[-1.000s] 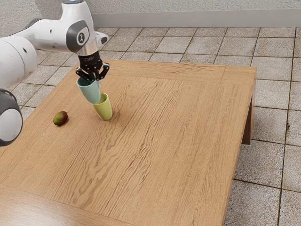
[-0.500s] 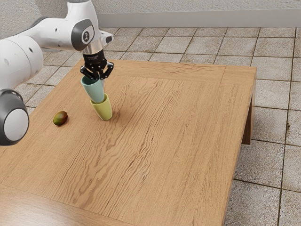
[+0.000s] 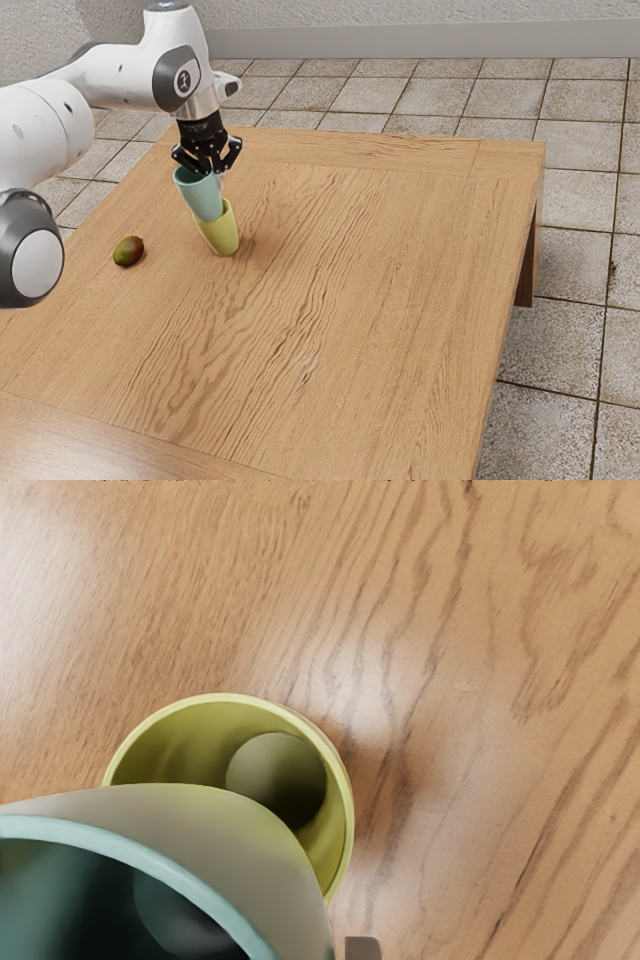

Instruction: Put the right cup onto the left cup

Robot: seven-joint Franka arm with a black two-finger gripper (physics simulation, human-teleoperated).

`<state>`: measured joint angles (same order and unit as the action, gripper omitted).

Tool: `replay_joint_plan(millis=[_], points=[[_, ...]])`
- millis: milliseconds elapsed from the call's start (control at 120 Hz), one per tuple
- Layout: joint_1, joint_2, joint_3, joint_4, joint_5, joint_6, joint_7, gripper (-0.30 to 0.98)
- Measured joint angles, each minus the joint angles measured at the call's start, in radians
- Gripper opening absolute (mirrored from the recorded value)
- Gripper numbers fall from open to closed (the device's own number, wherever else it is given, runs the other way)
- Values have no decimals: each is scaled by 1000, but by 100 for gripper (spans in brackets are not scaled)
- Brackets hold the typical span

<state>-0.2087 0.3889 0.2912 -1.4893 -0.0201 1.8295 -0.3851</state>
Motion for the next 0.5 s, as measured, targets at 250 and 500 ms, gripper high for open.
replay_joint_plan(millis=[250,500], points=[[11,31,3,42,1,1,7,-10],[17,67,3,60,-11,1,14,-10]])
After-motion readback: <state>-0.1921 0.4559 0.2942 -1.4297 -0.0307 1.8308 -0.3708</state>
